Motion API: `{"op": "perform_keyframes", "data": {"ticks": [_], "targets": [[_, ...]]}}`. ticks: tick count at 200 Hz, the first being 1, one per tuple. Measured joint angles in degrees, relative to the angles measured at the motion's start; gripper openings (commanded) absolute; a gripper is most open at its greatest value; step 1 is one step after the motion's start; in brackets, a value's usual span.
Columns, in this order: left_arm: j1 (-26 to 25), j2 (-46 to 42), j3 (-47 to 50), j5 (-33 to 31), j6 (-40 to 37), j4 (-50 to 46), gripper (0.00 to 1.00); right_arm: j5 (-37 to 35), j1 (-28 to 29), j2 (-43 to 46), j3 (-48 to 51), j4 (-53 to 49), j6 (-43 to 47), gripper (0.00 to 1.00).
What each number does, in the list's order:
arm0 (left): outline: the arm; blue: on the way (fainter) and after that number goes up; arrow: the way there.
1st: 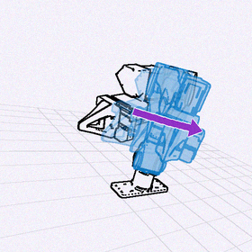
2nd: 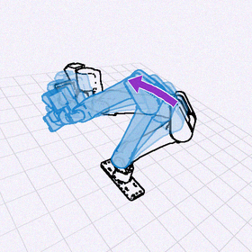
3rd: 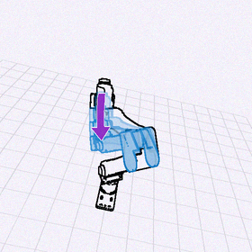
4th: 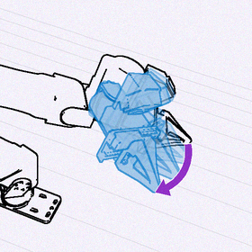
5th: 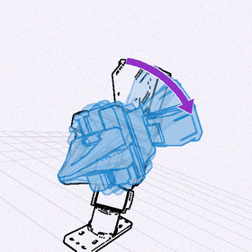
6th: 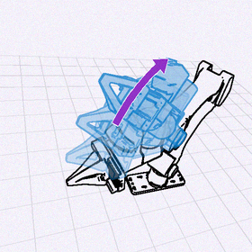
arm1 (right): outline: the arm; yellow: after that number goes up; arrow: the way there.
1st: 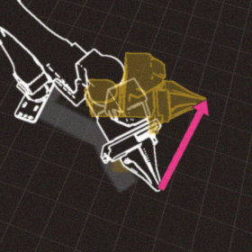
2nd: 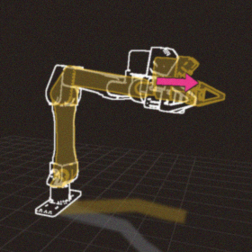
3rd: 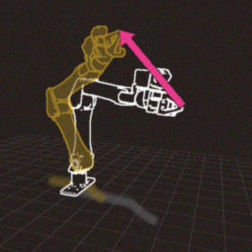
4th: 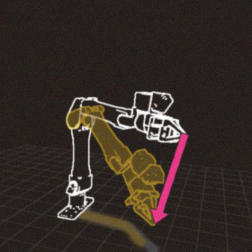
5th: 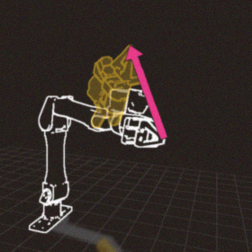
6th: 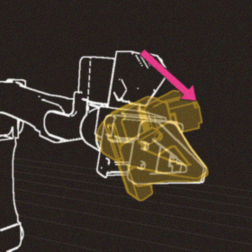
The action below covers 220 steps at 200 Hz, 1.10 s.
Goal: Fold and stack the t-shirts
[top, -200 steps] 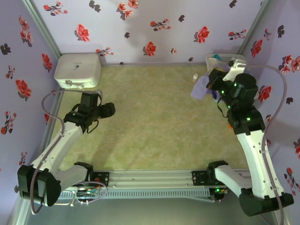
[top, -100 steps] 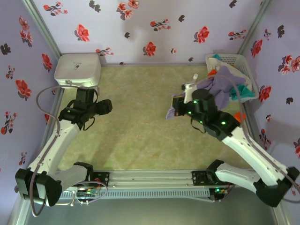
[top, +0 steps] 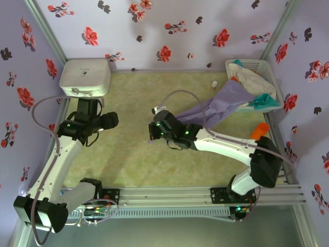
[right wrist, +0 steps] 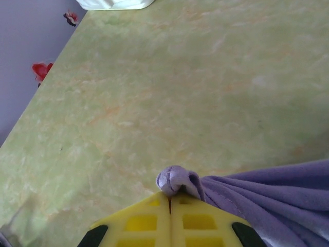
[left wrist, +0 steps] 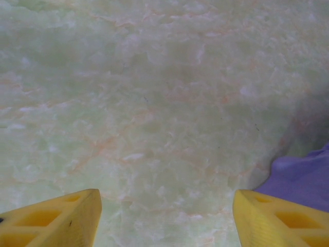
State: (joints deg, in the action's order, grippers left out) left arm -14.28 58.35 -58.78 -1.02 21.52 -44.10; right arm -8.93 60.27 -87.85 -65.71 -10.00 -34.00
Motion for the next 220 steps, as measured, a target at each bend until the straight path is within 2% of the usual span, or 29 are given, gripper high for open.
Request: {"op": "perform_keyframes", "data": {"ticks": [47,63,77,91,111,154,192,220], "targets": [[0.5,-0.7,0.0,0.0,-0.5,-1.8,0.69,-0.5,2.1,-5.3,-7.1,4.4,-4.2,0.0],[1.0,-1.0,0.0,0.0,-0.5,-2.2,0.69,-0.8,3.0,-6.7,-9.1,5.3,-5.3,0.18],[1.4,-1.2,0.0,0.0,-0.5,-2.5,0.69,-1.0,3.3,-8.0,-10.3,5.8,-6.2,0.48],[1.7,-1.3,0.0,0.0,-0.5,-2.8,0.69,-1.3,3.5,-9.0,-10.8,5.9,-6.3,0.72],[1.8,-1.3,0.0,0.0,-0.5,-3.3,0.71,-2.3,3.5,-9.5,-10.8,4.6,-5.6,0.99],[1.8,-1.3,3.6,0.1,0.6,-2.8,0.75,-7.7,2.2,-6.0,-8.9,0.0,-3.4,0.99],[1.9,1.4,9.2,0.2,2.8,-0.6,0.75,-9.6,-4.5,1.1,-3.3,-5.0,-3.4,0.99],[2.0,5.2,10.4,1.1,5.2,3.0,0.72,-11.3,-7.9,5.8,0.7,-9.0,-2.8,0.99]]}}
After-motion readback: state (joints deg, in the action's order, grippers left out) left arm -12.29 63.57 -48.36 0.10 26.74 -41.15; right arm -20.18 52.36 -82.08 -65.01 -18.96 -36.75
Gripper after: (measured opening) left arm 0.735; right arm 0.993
